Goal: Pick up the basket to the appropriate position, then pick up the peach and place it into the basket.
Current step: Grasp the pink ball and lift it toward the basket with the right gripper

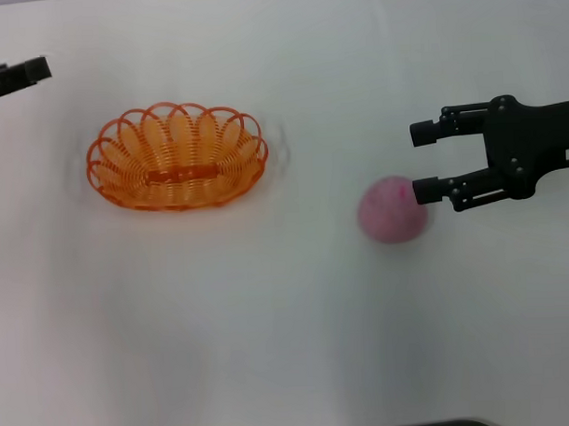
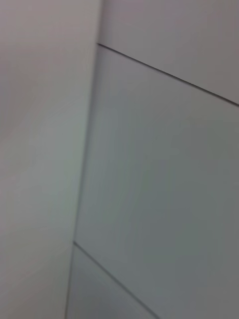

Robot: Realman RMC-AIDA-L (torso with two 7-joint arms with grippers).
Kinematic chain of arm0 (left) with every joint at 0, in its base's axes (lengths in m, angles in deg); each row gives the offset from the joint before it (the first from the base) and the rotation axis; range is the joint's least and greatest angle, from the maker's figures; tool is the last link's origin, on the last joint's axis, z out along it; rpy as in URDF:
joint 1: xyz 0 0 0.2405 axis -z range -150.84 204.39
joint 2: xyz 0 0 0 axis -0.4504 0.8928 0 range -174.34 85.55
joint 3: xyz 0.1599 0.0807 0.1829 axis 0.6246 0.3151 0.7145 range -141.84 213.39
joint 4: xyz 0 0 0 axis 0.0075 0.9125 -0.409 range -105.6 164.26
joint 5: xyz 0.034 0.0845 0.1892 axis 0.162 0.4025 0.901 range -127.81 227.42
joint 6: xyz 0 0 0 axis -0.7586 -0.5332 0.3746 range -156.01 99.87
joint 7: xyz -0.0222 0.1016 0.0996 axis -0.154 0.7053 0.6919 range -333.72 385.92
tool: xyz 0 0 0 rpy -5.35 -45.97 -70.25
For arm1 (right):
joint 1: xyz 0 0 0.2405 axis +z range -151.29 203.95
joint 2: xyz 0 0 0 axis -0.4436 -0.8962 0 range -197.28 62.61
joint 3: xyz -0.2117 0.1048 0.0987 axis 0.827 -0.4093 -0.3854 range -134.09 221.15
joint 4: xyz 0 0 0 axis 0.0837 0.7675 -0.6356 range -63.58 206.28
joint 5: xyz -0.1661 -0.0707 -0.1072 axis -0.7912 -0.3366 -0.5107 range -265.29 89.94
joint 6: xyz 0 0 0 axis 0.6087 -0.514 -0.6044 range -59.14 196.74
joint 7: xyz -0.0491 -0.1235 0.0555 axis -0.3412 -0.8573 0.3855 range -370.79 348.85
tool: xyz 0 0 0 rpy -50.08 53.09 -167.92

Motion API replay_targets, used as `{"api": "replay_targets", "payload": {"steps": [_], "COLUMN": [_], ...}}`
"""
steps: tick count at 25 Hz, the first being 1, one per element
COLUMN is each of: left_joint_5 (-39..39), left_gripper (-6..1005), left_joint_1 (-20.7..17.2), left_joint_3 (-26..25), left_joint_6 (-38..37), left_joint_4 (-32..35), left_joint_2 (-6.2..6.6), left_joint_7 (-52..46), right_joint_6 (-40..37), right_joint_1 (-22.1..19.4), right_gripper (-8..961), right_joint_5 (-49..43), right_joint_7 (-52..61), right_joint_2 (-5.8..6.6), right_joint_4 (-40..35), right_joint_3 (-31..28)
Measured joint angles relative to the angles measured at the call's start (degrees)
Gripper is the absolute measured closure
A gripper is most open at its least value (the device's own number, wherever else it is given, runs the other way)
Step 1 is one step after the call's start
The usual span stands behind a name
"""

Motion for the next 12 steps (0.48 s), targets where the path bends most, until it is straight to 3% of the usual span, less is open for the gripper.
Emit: {"api": "replay_targets", "payload": {"steps": [6, 12], "left_joint_5": [-12.6, -15.5], "left_gripper": [281, 284], "left_joint_1": [-4.6, -7.1], "left_joint_3": [0.0, -0.1], "left_joint_6": [-8.1, -16.1], "left_joint_4": [-3.9, -6.7], "left_joint_2": [0.24, -0.14], "left_joint_7": [20.6, 35.4], "right_joint_6": [0.1, 0.5], "right_joint_1": [0.2, 0.5], "right_gripper": [88, 88], "right_joint_5": [0.0, 0.1], "right_joint_7": [0.3, 1.3], "right_joint_2": [-0.33, -0.37], "right_joint_4": [0.4, 1.2], "right_joint_3": [-1.4, -2.8]}}
